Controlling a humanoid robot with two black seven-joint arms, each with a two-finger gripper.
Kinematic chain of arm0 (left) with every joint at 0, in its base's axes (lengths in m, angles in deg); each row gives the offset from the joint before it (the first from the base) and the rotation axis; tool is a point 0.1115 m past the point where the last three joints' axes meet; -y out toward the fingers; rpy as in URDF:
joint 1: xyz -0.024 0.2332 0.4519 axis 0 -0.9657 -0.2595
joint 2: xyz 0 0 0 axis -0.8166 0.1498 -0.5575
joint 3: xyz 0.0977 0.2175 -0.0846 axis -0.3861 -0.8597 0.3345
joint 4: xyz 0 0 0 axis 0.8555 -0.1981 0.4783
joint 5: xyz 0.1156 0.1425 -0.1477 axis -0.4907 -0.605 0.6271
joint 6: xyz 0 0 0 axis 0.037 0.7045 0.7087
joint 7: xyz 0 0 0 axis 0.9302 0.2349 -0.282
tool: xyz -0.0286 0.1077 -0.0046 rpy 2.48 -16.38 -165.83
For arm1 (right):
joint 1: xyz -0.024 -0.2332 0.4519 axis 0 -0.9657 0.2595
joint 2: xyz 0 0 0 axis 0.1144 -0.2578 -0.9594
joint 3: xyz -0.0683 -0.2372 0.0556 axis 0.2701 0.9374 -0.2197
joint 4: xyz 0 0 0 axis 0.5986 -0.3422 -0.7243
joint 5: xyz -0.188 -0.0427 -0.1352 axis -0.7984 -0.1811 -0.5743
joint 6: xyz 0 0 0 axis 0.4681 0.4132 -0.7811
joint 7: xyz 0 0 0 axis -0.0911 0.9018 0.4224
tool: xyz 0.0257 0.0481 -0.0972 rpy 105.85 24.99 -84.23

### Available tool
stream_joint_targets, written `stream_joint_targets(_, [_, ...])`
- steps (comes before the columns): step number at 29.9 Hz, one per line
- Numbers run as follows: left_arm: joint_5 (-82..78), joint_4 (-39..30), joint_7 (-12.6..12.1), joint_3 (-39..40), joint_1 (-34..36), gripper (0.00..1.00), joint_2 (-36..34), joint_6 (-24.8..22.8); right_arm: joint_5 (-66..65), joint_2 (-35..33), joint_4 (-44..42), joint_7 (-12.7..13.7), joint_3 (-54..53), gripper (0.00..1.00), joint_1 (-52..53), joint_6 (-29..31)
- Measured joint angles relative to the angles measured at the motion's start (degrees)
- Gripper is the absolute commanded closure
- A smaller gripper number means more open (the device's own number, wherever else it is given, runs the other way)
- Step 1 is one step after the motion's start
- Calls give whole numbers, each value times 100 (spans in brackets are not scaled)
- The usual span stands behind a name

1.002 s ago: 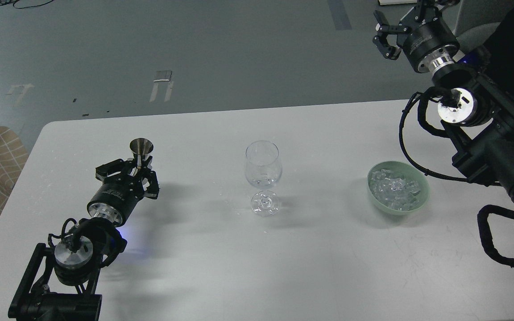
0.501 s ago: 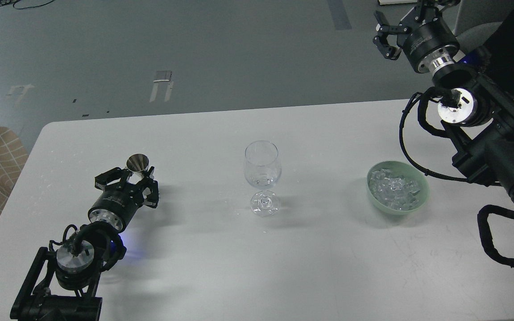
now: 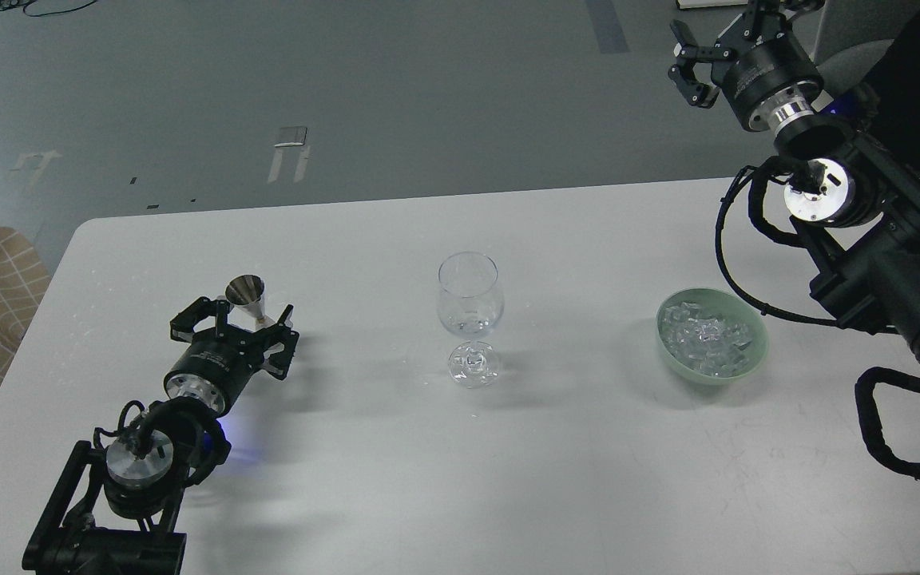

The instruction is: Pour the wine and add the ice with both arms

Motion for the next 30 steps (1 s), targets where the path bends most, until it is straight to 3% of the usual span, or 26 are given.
stream_joint_targets(8, [16,-326,-191,-2,-591,2,-58,-578,0,-10,0,0,0,0,-26,0])
stream_joint_targets(16, [93,-556,-263,153,-1080,2,-324,-741,0,-31,8,0,0,0,-57,3])
stream_joint_targets(21, [135,-541,-273,426,-1183,2,-494,-1078,0,-27,9,0,0,0,-77,8])
stream_joint_targets(30, [140,-477,-239,670,-1190,2,-703,-1151,0,-98,6,-8,-9,0,-81,9])
